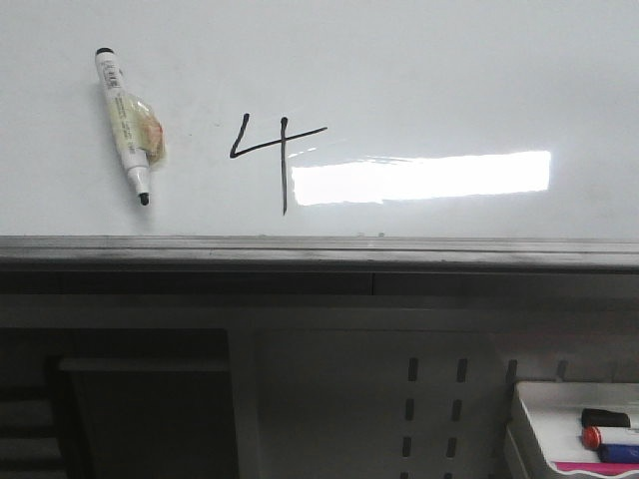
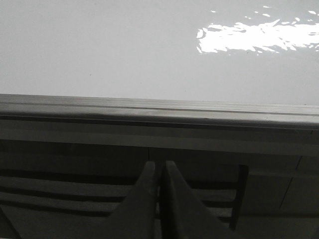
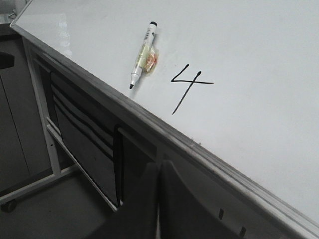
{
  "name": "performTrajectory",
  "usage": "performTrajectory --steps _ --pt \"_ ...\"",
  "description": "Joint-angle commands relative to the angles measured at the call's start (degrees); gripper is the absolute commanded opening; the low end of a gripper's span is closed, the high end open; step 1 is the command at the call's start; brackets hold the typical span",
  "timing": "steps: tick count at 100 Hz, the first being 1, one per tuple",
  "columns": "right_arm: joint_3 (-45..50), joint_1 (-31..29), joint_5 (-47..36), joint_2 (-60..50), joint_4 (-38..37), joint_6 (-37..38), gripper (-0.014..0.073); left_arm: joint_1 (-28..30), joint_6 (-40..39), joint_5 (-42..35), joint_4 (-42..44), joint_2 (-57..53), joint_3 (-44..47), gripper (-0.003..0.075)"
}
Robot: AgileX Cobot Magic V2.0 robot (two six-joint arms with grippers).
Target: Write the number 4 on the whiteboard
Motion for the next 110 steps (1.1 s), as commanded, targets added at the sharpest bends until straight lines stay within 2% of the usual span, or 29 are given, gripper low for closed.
performTrajectory --steps 1,74,86,93,103,110 --pt "-1.53 -0.47 -4.47 0.24 0.31 -0.21 -0.0045 -0.15 -0.09 -2.88 0.04 -1.47 1.92 -0.0020" --pt "-1.32 -0.47 -4.48 0.24 0.31 -0.21 -0.0045 -0.15 -0.09 -2.88 0.04 -1.47 1.92 -0.0020" --pt "-1.32 -0.82 -6.84 0.24 -0.70 0.04 -0.0045 -0.15 -0.09 -2.88 0.04 -1.47 1.92 -0.0020" --pt "-1.32 -2.39 -8.26 0.24 -7.30 6.76 -0.0045 -0.15 -0.09 -2.88 0.04 -1.47 1.92 -0.0020" --pt "-1.32 -7.32 -9.27 0.24 -20.40 22.39 -0.0045 -0.15 -0.09 -2.88 0.04 -1.47 1.92 -0.0020" --pt "-1.32 -12.08 -9.27 0.24 -22.31 25.92 -0.0045 -0.15 -0.09 -2.88 0.04 -1.47 1.92 -0.0020"
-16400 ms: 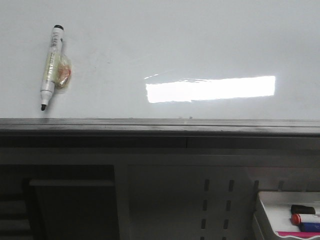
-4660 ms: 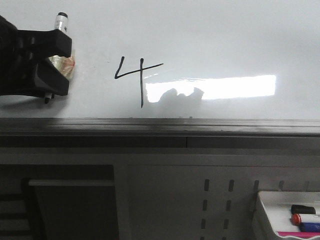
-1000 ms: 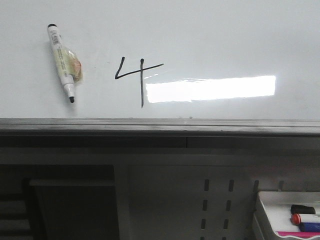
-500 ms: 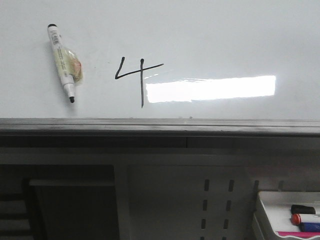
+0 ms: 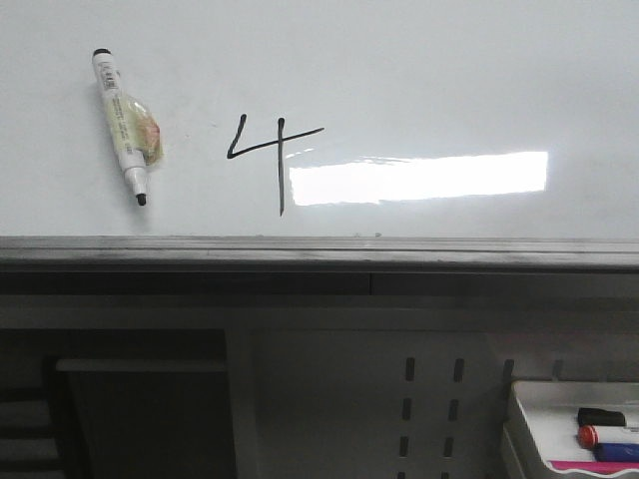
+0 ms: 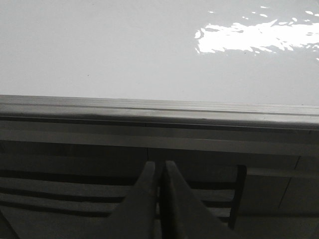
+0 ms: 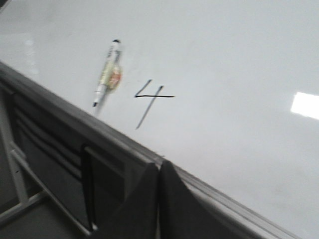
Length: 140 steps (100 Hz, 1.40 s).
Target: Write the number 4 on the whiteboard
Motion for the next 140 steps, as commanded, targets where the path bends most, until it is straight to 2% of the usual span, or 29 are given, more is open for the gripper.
performTrajectory --steps 1,28,54,62,73,87,140 --pt "-1.65 -4.98 -5.39 0.24 -5.13 6.36 -0.0045 -0.15 -0.09 -2.98 0.04 -1.47 1.92 -0.0020" --pt "1.82 -26.50 -5.41 -6.14 -5.03 6.36 -0.0045 -0.15 -0.09 -2.98 0.04 -1.37 1.92 -0.0020" --pt "10.35 -37.87 -2.96 -18.26 -2.91 6.36 -0.0045 -0.15 -0.09 -2.98 0.04 -1.37 1.92 -0.0020" --pt "12.92 -38.95 -2.56 -18.23 -2.65 6.36 -0.0045 -0.15 -0.09 -2.98 0.04 -1.37 1.92 -0.0020" --pt "12.89 -39.03 7.60 -18.23 -2.67 6.36 -0.0045 -0.15 -0.09 -2.98 0.04 -1.37 1.92 -0.0020" --pt "12.89 -39.03 14.78 -18.23 -2.67 6.36 -0.0045 -0.02 -0.09 -2.98 0.04 -1.37 1.92 -0.0020" --pt "12.89 -39.03 14.78 -18.23 -2.67 6.36 -0.0045 -0.02 -0.09 -2.98 0.04 -1.37 1.92 -0.0020"
